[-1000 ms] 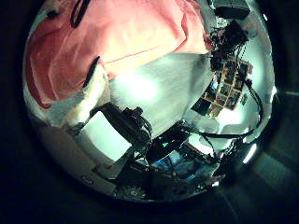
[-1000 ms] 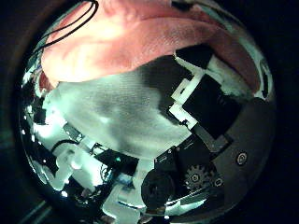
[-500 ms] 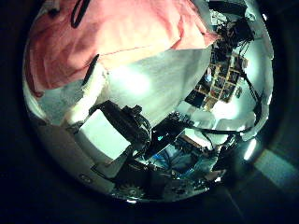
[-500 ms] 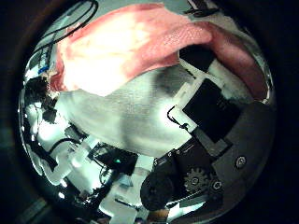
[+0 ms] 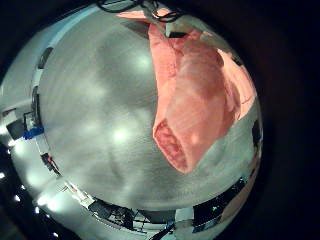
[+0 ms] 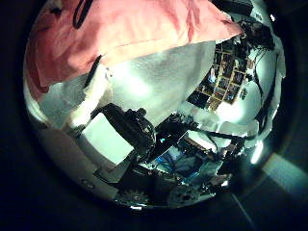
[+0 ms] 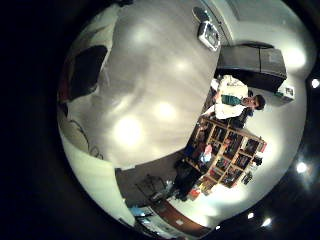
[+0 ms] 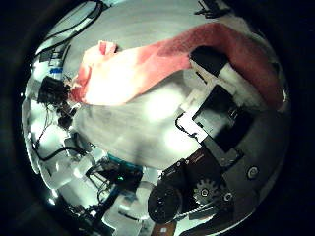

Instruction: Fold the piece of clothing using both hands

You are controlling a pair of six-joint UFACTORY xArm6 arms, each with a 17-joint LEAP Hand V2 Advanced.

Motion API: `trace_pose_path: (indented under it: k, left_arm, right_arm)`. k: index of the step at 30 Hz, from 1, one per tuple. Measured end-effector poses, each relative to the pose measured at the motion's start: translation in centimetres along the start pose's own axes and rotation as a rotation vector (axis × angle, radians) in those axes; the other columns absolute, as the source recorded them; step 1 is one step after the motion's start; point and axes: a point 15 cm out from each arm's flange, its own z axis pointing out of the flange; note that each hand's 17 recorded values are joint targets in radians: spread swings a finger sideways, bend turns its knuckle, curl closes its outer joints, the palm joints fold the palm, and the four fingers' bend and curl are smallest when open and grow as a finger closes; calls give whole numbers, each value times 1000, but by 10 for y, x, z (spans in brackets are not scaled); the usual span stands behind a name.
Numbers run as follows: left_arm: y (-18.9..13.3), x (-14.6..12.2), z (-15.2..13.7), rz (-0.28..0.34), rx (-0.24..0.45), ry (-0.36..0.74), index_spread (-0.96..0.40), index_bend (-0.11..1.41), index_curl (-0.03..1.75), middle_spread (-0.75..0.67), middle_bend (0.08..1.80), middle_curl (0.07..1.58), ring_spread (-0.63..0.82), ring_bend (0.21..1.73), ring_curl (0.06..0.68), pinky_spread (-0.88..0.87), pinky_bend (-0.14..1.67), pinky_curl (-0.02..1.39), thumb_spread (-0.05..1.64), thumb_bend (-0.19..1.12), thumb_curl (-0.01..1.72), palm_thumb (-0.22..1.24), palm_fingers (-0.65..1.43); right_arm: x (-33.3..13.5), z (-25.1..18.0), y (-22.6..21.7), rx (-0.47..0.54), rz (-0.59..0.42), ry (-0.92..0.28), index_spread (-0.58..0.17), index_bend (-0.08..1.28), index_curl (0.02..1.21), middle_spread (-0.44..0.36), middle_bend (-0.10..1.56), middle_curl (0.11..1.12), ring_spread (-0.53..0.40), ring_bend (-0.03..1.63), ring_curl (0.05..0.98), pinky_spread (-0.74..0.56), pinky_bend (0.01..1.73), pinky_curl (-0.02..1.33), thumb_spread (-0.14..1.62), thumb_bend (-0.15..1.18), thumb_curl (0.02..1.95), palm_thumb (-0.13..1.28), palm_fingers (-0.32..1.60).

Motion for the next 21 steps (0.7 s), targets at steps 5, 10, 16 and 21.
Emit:
trace_pose_path:
  k: [5,10,16,21]
  left_arm:
    - [-4,-4,8,-9,17,4,-114,194,528,13,181,350,103,630,198,164,259,352,1206,-14,368,669,308]
    - [-8,-8,12,-20,44,8,-103,195,527,20,182,351,110,631,198,172,250,353,1209,-14,370,674,307]
    - [-8,-11,8,-30,54,8,-99,193,525,22,183,353,113,632,199,175,249,356,1212,-15,371,671,304]
    - [-3,-15,-3,-36,72,5,-98,194,524,27,183,354,114,632,199,176,249,359,1216,-14,371,678,304]
  right_arm:
    - [-47,-22,-16,49,-64,-7,-282,1134,977,-155,1351,954,-269,1368,904,-229,1145,1237,1052,3,953,1110,911]
    - [-93,-44,-34,110,-131,-11,-281,1128,978,-153,1344,949,-269,1362,908,-229,1130,1250,1054,-5,975,1106,921]
    - [-153,-74,-51,193,-223,-36,-278,1123,976,-151,1335,945,-270,1351,912,-230,1116,1264,1053,-4,998,1101,934]
    - [-193,-82,-65,223,-284,-40,-277,1114,974,-151,1329,942,-271,1339,916,-230,1110,1268,1053,-4,1014,1098,945]
